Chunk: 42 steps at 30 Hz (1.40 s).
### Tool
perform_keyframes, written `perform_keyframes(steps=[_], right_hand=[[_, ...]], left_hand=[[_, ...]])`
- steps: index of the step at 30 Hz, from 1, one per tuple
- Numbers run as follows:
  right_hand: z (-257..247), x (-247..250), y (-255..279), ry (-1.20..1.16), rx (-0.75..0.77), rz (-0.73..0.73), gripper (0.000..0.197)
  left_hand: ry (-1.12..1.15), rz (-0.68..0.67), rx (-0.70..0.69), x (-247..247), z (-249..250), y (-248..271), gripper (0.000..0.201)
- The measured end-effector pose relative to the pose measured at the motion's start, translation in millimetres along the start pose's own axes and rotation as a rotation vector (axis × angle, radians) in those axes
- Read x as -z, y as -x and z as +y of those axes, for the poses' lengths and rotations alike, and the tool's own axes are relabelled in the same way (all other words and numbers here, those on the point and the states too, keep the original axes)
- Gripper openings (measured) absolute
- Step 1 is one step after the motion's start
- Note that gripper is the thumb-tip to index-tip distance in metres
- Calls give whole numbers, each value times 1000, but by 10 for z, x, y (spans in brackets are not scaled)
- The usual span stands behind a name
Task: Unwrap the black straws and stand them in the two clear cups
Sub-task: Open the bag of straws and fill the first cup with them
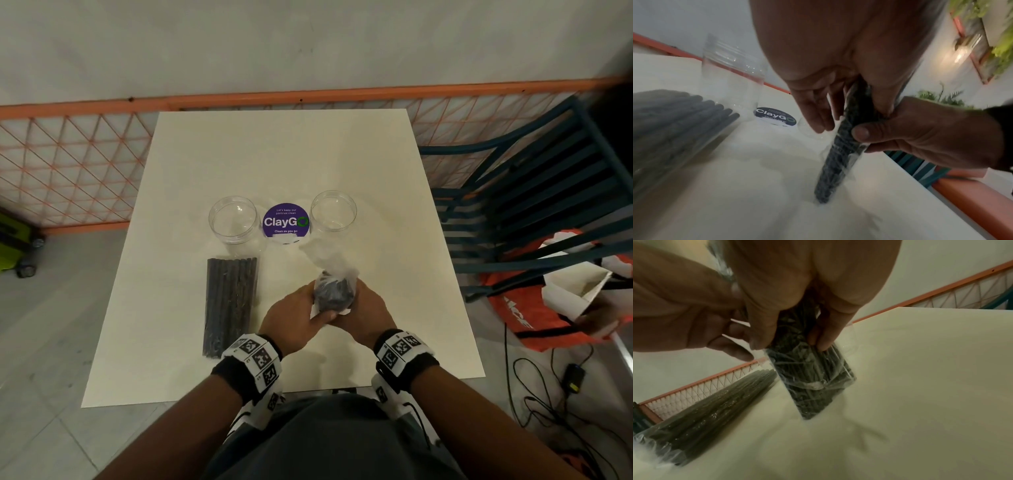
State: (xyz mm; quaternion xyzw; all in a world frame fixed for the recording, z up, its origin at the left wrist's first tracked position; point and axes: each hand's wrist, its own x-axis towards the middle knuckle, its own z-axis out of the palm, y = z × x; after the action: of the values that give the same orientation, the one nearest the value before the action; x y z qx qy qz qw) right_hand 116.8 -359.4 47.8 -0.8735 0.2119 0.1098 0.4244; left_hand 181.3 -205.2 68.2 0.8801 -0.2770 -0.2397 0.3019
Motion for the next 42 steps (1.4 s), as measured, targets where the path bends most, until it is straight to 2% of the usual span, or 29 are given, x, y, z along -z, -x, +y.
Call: perform_keyframes(steps=[3, 6, 7, 9, 11, 12, 14, 15, 17, 19, 21, 22, 24, 25, 26, 27, 28, 30, 33, 34, 36, 39, 41, 42], right_hand=[[-11, 27, 4, 86, 8, -9, 76], [1, 17, -31, 117, -28, -30, 62], [19, 12, -48, 126, -32, -45, 58], [64, -10, -91, 155, -24, -70, 55], [52, -19, -113, 167, -5, -73, 63], [38, -23, -118, 169, 18, -68, 75], [114, -77, -188, 117, 74, -55, 96], [218, -125, -248, 57, 98, -52, 96], [139, -48, -176, -40, 120, -26, 89], [14, 54, -52, -95, 112, 52, 84], [41, 83, 1, -134, 88, 68, 65], [42, 107, 24, -135, 84, 65, 58], [45, 119, 37, -157, 83, 59, 55], [55, 112, 29, -176, 91, 65, 59], [62, 106, 34, -192, 103, 73, 63], [69, 93, 35, -204, 116, 86, 67], [59, 81, 45, -202, 126, 90, 69], [36, 50, 45, -180, 131, 62, 71], [33, 20, -7, -90, 132, 0, 73], [21, 25, -15, -50, 135, -14, 71], [17, 35, -19, 23, 116, -40, 64], [26, 16, -56, 143, 85, -66, 52], [19, -4, -73, 161, 84, -70, 52], [20, -10, -68, 143, 100, -65, 58]], left_hand=[[-111, -35, 14, -36, -24, -32, 48], [-217, -62, 49, -8, -16, -52, 50], [-200, -42, 43, 7, 8, -49, 53], [21, 49, -12, 46, 83, -16, 62], [200, 124, -63, 95, 163, 8, 56], [227, 138, -78, 104, 181, 13, 47], [213, 128, -66, 105, 158, 24, 28], [175, 120, -49, 97, 125, 18, 25], [76, 119, -54, 59, 42, 1, 31], [-8, 101, -101, 57, 40, 3, 47], [8, 84, -150, 54, 68, 19, 53], [44, 81, -167, 48, 63, 27, 51], [140, 59, -172, 31, 24, 48, 45], [162, 61, -150, 20, -5, 55, 35], [152, 72, -143, 6, -51, 54, 16], [111, 79, -135, 19, -53, 63, 11], [66, 78, -124, 0, -71, 54, 19], [-12, 11, -108, 4, -87, 51, 17], [-144, -51, -146, 10, -143, 26, 53], [-145, -41, -143, 13, -152, 17, 56], [-13, 30, -116, 34, -106, 28, 50], [225, 97, -101, 55, 7, 69, 67], [258, 106, -75, 24, -8, 58, 60], [239, 111, -69, 15, -41, 56, 54]])
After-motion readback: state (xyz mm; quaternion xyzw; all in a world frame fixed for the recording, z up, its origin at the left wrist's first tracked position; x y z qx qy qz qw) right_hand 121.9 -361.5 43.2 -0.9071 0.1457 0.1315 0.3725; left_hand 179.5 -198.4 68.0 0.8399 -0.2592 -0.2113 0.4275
